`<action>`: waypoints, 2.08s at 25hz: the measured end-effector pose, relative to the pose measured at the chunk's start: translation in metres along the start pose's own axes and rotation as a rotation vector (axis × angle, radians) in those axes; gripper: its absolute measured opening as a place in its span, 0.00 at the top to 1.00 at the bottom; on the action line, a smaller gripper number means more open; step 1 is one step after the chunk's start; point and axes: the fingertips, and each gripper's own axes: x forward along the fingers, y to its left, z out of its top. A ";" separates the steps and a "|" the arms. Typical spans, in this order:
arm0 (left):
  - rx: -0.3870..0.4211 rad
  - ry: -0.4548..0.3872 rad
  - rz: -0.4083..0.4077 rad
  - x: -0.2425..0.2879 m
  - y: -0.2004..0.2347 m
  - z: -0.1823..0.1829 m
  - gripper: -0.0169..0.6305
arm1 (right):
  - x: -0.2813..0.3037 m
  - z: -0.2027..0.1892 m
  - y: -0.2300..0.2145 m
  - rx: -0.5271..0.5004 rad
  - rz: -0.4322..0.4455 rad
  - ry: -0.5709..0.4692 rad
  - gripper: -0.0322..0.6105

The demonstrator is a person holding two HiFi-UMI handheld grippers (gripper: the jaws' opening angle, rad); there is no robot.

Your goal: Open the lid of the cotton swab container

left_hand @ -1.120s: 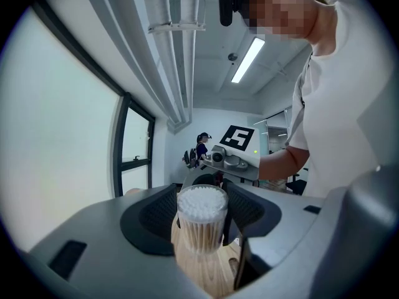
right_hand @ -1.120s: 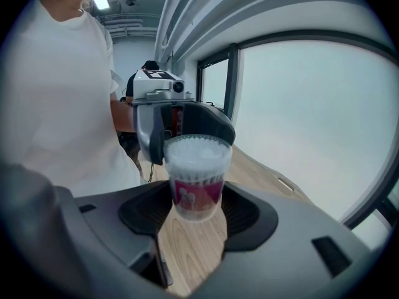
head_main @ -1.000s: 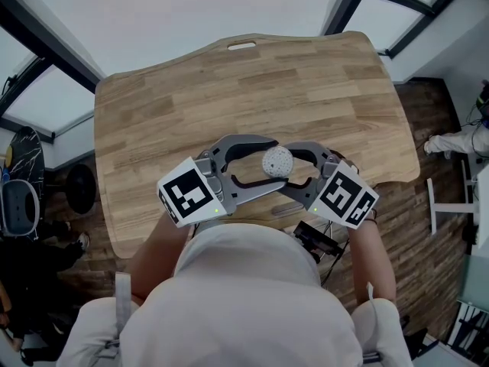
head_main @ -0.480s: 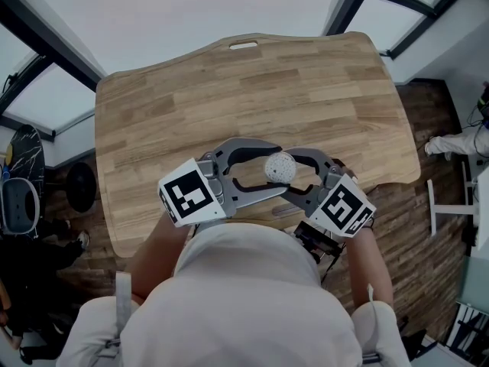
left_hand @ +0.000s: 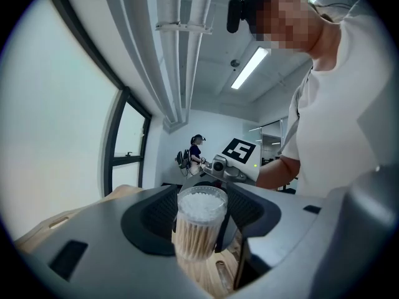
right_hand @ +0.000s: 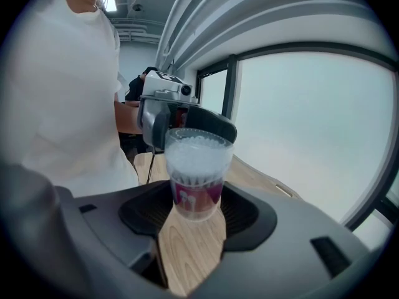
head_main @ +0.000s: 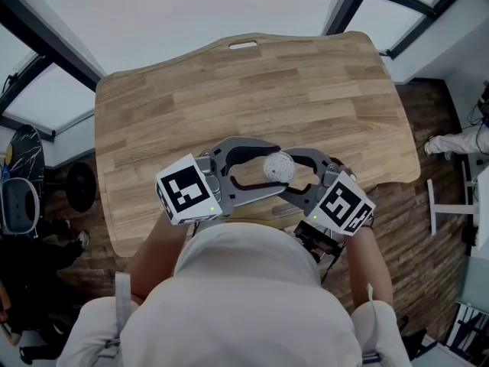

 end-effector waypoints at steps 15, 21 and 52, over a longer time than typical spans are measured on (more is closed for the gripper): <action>0.086 -0.036 0.074 -0.006 0.006 0.018 0.61 | 0.004 -0.007 -0.001 0.049 0.021 0.045 0.56; 0.084 -0.068 0.098 -0.010 0.007 0.025 0.67 | 0.004 -0.013 0.001 0.052 0.020 0.059 0.56; 0.048 0.056 0.311 -0.028 0.073 -0.013 0.92 | 0.008 0.002 0.020 0.030 0.068 0.014 0.56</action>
